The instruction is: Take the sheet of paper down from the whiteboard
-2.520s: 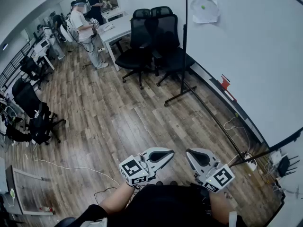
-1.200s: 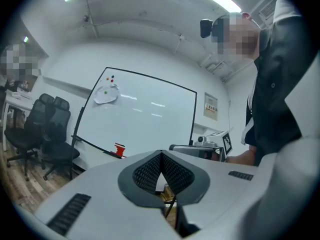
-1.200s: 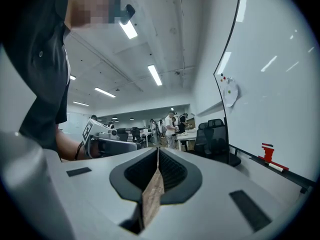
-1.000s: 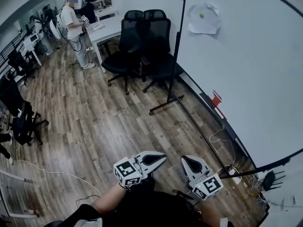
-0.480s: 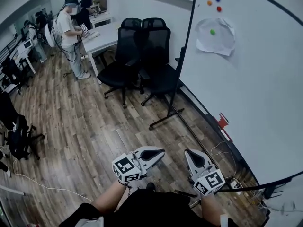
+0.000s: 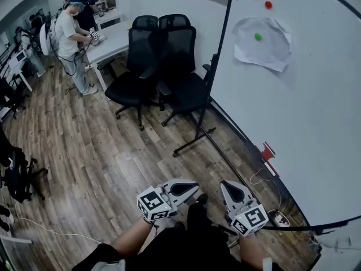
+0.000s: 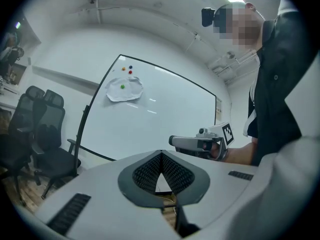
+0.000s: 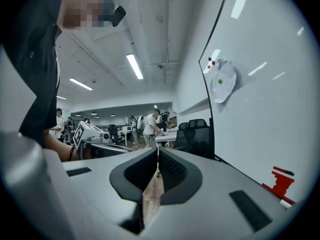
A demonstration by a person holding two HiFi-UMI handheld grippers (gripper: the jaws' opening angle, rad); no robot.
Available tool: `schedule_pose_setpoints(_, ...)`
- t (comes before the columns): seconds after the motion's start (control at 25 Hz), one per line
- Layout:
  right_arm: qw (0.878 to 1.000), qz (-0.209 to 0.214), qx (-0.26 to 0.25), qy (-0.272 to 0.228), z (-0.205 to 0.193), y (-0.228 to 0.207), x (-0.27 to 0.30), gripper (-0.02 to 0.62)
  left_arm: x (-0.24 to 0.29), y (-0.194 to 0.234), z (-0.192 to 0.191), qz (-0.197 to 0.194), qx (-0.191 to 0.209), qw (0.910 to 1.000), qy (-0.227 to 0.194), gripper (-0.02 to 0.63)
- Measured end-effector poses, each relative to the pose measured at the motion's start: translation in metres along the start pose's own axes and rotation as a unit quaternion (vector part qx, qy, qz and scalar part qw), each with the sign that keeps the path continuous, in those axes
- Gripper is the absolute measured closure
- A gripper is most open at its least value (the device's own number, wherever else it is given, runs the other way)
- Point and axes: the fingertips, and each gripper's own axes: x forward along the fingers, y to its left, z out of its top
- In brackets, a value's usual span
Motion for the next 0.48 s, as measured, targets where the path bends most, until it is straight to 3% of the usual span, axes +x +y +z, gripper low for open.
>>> schedule_pose_setpoints(0.24, 1.0, 0.002, -0.004, -0.005, 0.007, -0.054, 0.04, 0.574, 0.035, 0.055, 0.017, 0.01, 0.007, 0.9999, 0.004, 0.595)
schedule_pose_setpoints(0.48, 1.0, 0.011, -0.023, -0.017, 0.036, -0.128, 0.087, 0.574, 0.086, 0.12, 0.059, 0.022, 0.03, 0.9993, 0.0, 0.595)
